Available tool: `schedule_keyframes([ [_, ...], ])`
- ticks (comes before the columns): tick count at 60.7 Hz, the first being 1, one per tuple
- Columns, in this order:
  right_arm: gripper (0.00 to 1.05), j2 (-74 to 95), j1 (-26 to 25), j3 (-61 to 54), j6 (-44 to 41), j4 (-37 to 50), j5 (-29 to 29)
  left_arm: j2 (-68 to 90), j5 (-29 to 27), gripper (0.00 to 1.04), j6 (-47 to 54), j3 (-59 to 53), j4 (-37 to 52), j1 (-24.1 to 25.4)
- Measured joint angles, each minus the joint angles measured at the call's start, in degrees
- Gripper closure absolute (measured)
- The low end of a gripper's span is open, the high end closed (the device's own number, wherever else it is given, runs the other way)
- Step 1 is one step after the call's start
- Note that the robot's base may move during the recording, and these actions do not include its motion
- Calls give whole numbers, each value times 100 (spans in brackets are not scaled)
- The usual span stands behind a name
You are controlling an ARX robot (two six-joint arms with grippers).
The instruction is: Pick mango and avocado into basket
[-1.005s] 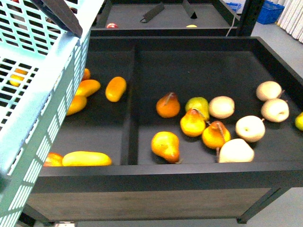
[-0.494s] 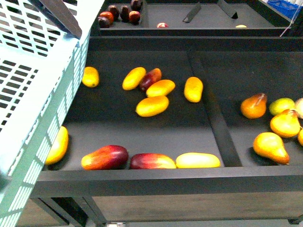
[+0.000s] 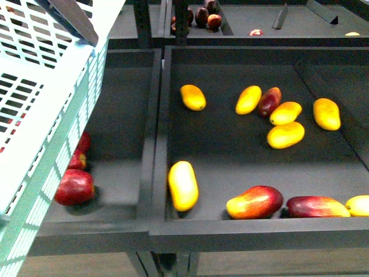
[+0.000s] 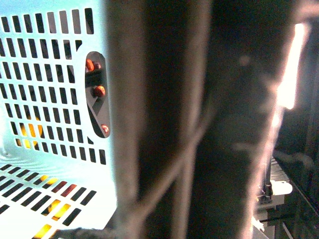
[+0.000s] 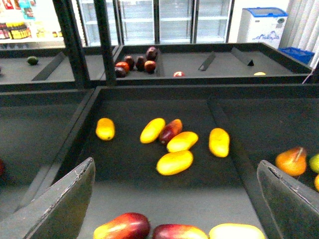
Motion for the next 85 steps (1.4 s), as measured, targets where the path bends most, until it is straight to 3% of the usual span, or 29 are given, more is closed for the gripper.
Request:
schedule_keyframes([
  [29,9,-4,0,0,2,-2,-22,-9,-87,93,138,0,-13,28],
  [32,9,-4,0,0,2,-2,-17,81,197,94,286,232,-732,68],
  [35,9,-4,-2,0,2,-2,-13,415,907,94,868,767,-2017,208],
  [38,9,-7,-2,0,2,-2,-22,706,1311,94,1416,955,-2428,286],
  [42,9,-4,-2,-2,2,-2,-17,1158,1902,94,2168,979,-2369,393],
  [49,9,-7,-2,0,2,-2,2,2470,3499,94,3829,1158,-1620,649],
  [55,9,-7,-2,0,2,-2,0,3434,4870,94,4551,1810,-1276,599],
  [58,9,-7,-2,0,2,-2,0,3783,5182,94,4662,2096,-1237,501],
  [66,9,-7,-2,0,2,-2,2,4852,5591,94,4723,3010,-1244,92],
  [85,9,-7,-2,0,2,-2,2,5521,5571,94,4507,4085,-1342,-595],
])
